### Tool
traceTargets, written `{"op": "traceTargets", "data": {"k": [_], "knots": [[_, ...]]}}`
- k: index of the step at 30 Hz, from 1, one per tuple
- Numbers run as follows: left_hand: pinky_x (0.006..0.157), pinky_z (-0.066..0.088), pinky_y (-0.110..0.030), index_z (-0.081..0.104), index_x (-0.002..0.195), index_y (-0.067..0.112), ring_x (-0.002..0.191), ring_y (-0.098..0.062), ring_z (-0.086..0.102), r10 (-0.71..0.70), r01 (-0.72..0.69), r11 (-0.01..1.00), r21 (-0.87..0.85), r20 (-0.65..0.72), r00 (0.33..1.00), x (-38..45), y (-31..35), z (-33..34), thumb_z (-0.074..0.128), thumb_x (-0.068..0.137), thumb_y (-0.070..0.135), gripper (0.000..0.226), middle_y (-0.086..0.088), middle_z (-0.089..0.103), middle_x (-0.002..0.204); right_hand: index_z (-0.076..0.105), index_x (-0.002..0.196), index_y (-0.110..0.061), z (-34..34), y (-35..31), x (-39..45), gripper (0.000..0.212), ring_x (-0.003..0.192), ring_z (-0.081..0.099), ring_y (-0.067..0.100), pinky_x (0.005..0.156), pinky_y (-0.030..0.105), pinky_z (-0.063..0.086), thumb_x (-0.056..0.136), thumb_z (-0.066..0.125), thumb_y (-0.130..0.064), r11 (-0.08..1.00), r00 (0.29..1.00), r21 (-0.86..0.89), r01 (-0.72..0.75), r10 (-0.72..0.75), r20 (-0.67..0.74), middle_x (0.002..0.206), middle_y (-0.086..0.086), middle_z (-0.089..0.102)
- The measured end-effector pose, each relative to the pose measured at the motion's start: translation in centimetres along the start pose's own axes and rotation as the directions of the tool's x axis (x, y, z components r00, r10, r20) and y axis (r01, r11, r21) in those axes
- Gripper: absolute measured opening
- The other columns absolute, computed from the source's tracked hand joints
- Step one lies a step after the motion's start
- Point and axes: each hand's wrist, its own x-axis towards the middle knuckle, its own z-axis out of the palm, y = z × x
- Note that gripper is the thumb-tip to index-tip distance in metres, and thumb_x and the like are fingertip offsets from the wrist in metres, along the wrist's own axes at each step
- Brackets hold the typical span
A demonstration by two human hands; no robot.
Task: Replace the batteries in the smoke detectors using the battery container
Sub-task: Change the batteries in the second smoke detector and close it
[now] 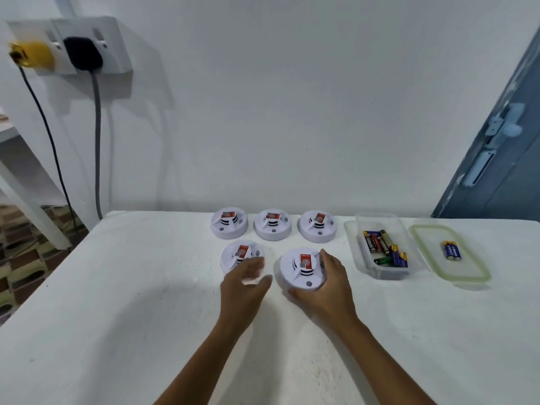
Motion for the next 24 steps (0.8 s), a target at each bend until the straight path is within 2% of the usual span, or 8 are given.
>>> {"op": "traceTargets", "data": {"k": [2,4,5,8,10,16,20,24], "knots": [[0.085,0.046,-0.018,0.065,0.113,0.017,0.100,-0.016,0.059,0.121,-0.103,0.982,0.158,-0.108,0.987,1.1,-1.0,-0.6,0.079,0.075,0.014,0.041,0.002,0.066,0.115,0.055,0.095,-0.029,0.3,0.7,2.0,0.066,0.096,0.059,0.014,0.078,0.038,0.055,0.040,0.085,-0.049,1.000,1.000,-0.015,-0.021,0.021,-0.018,0.097,-0.014,0.063],[0.092,0.034,-0.014,0.065,0.111,0.017,0.105,-0.020,0.056,0.244,-0.202,0.934,0.295,-0.112,0.963,2.6,-2.2,-1.2,0.079,0.071,0.023,0.043,0.002,0.066,0.114,0.054,0.086,-0.027,0.9,1.2,3.6,0.062,0.087,0.062,0.010,0.073,0.042,0.056,0.037,0.086,-0.047,0.999,0.999,-0.037,-0.037,0.036,-0.019,0.089,-0.013,0.066],[0.094,0.030,-0.014,0.064,0.112,0.017,0.108,-0.021,0.055,0.259,-0.209,0.912,0.354,-0.100,0.961,3.3,-2.7,-1.4,0.077,0.069,0.033,0.048,0.002,0.065,0.115,0.053,0.085,-0.027,1.3,1.3,4.2,0.063,0.086,0.062,0.009,0.074,0.041,0.055,0.036,0.085,-0.049,0.997,0.999,-0.068,-0.044,0.043,-0.017,0.088,-0.014,0.067],[0.098,0.034,-0.029,0.057,0.125,0.017,0.120,-0.026,0.046,0.186,-0.139,0.900,0.412,-0.076,0.980,4.5,-3.8,-1.4,0.069,0.061,0.058,0.077,-0.004,0.057,0.129,0.053,0.098,-0.028,2.4,1.9,4.6,0.074,0.097,0.055,0.014,0.084,0.037,0.047,0.036,0.080,-0.059,0.976,0.999,-0.217,-0.032,0.029,-0.014,0.101,-0.016,0.064],[0.100,0.037,-0.039,0.054,0.129,0.016,0.124,-0.029,0.043,0.165,-0.128,0.905,0.405,-0.057,0.985,4.5,-4.1,-1.0,0.069,0.057,0.063,0.087,-0.008,0.053,0.134,0.053,0.109,-0.025,2.7,2.3,4.6,0.081,0.102,0.050,0.017,0.084,0.035,0.042,0.040,0.078,-0.059,0.961,1.000,-0.276,0.000,-0.006,-0.021,0.108,-0.013,0.061],[0.106,0.032,-0.043,0.049,0.134,0.020,0.131,-0.027,0.040,0.094,-0.064,0.913,0.403,-0.055,0.994,4.9,-4.8,-0.6,0.081,0.062,0.054,0.086,-0.006,0.048,0.142,0.052,0.118,-0.024,2.8,2.4,4.4,0.084,0.106,0.048,0.017,0.087,0.034,0.039,0.045,0.080,-0.055,0.952,0.998,-0.302,0.044,-0.057,-0.035,0.111,-0.014,0.059],[0.110,0.028,-0.044,0.046,0.137,0.020,0.135,-0.027,0.038,0.104,-0.069,0.907,0.416,-0.062,0.993,5.1,-5.0,-0.4,0.080,0.068,0.050,0.083,-0.007,0.043,0.147,0.053,0.110,-0.024,2.9,2.5,4.2,0.080,0.103,0.051,0.016,0.086,0.036,0.042,0.042,0.077,-0.059,0.950,0.997,-0.309,0.044,-0.062,-0.050,0.105,-0.015,0.060],[0.111,0.027,-0.045,0.044,0.139,0.020,0.136,-0.027,0.038,0.095,-0.059,0.892,0.448,-0.059,0.994,5.4,-5.1,-0.3,0.076,0.072,0.051,0.081,-0.008,0.040,0.150,0.052,0.121,-0.021,2.9,2.6,4.1,0.092,0.109,0.050,0.017,0.088,0.035,0.040,0.043,0.077,-0.063,0.945,0.996,-0.321,0.067,-0.081,-0.030,0.113,-0.011,0.060]]}}
